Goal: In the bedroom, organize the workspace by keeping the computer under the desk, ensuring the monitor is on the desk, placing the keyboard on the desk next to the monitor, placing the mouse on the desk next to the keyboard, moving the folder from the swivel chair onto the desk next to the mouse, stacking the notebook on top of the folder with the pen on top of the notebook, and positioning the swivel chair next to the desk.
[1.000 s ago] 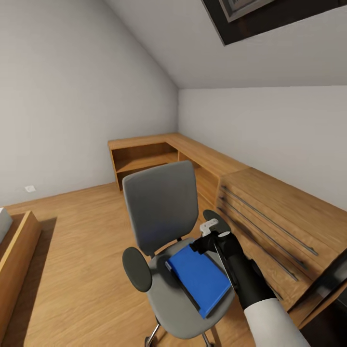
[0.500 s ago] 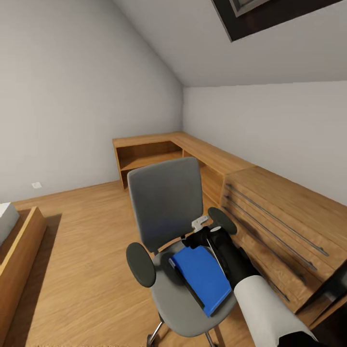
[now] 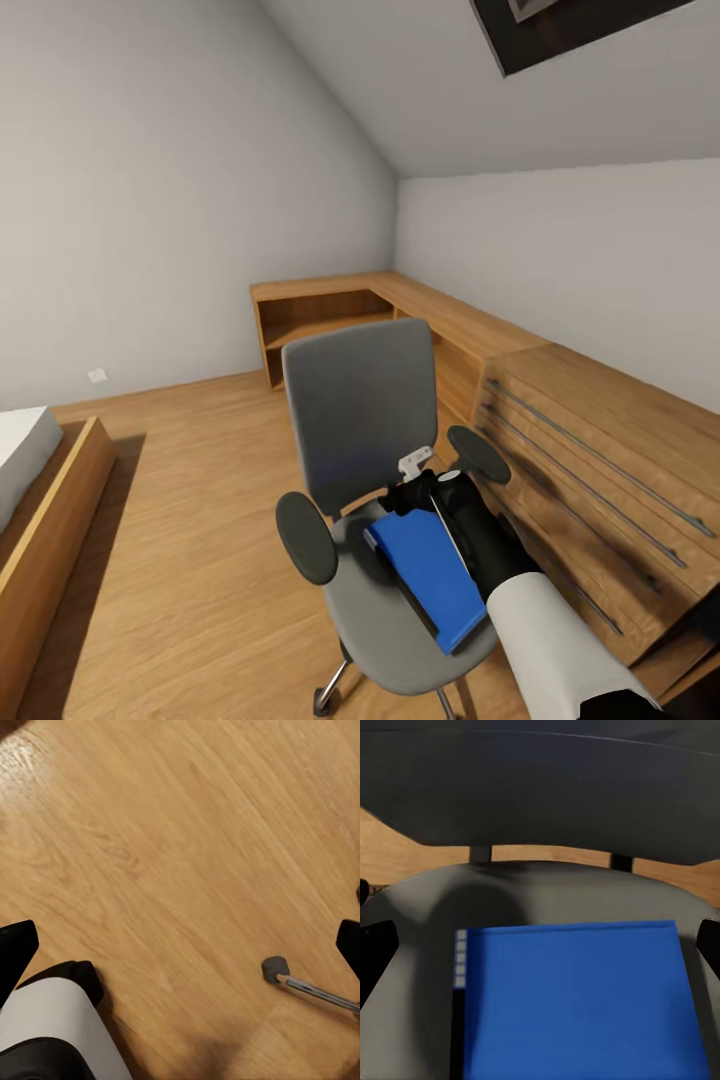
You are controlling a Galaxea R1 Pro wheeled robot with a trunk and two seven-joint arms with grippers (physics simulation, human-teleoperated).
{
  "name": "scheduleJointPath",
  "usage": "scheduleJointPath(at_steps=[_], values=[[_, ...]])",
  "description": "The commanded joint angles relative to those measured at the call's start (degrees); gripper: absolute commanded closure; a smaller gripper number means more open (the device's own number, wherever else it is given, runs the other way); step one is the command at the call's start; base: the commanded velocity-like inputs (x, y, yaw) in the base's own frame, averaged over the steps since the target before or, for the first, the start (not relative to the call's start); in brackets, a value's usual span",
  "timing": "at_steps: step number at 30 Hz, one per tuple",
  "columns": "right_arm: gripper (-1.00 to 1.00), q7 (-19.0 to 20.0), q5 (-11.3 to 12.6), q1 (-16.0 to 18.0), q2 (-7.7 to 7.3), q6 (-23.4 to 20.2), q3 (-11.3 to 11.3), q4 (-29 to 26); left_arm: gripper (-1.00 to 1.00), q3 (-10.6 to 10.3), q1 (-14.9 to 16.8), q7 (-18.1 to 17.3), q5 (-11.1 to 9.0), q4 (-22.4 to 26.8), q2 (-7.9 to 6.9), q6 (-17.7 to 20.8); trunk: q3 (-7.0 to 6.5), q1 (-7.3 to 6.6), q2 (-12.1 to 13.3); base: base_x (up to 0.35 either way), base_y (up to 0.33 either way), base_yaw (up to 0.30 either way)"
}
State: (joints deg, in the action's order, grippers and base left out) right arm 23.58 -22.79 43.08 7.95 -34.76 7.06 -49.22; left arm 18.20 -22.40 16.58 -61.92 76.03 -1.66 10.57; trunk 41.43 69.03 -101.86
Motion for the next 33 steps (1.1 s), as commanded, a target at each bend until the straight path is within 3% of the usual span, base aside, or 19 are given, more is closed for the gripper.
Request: scheduleJointPath(at_steps=[1, 12, 16, 19, 23, 33], values=[[-1.0, 0.5, -0.6, 0.0, -0.02, -0.2, 0.0, -0.1, -1.0, 0.0, 0.0, 0.3, -0.4, 0.1, -0.01, 0.2, 0.23, 0.23, -0.4, 0.0, 0.0, 0.014], [-1.0, 0.4, 0.4, 0.1, 0.05, -0.6, -0.3, 0.0, -1.0, -0.2, 0.0, 0.4, 0.0, 0.1, -0.01, 0.2, 2.2, 2.64, -4.9, 0.0, 0.0, 0.003], [-1.0, 0.4, 1.5, 0.1, 0.03, -0.9, -0.3, -0.2, -1.0, -0.3, 0.0, 0.4, 0.1, -0.2, -0.01, -0.1, 2.2, 2.64, -4.9, 0.0, 0.0, 0.0], [-1.0, 0.4, 3.8, 0.4, 0.06, -2.1, -0.3, -0.3, -1.0, -0.3, 1.2, 0.3, 0.2, -3.5, -0.13, -0.5, 2.19, 2.64, -4.9, 0.0, 0.0, 0.017], [-1.0, 0.3, 5.1, 0.5, 0.02, -3.2, -0.3, -0.3, -1.0, -0.2, 2.1, 0.2, 0.2, -5.7, -0.17, -0.8, 2.14, 2.64, -4.9, 0.0, 0.0, 0.124], [-1.0, 0.1, 5.7, 0.5, -0.07, -3.7, -0.3, -0.3, -1.0, 0.0, 2.5, 0.0, 0.2, -6.7, -0.34, -0.8, 1.88, 2.64, -4.9, 0.0, 0.0, 0.209]])
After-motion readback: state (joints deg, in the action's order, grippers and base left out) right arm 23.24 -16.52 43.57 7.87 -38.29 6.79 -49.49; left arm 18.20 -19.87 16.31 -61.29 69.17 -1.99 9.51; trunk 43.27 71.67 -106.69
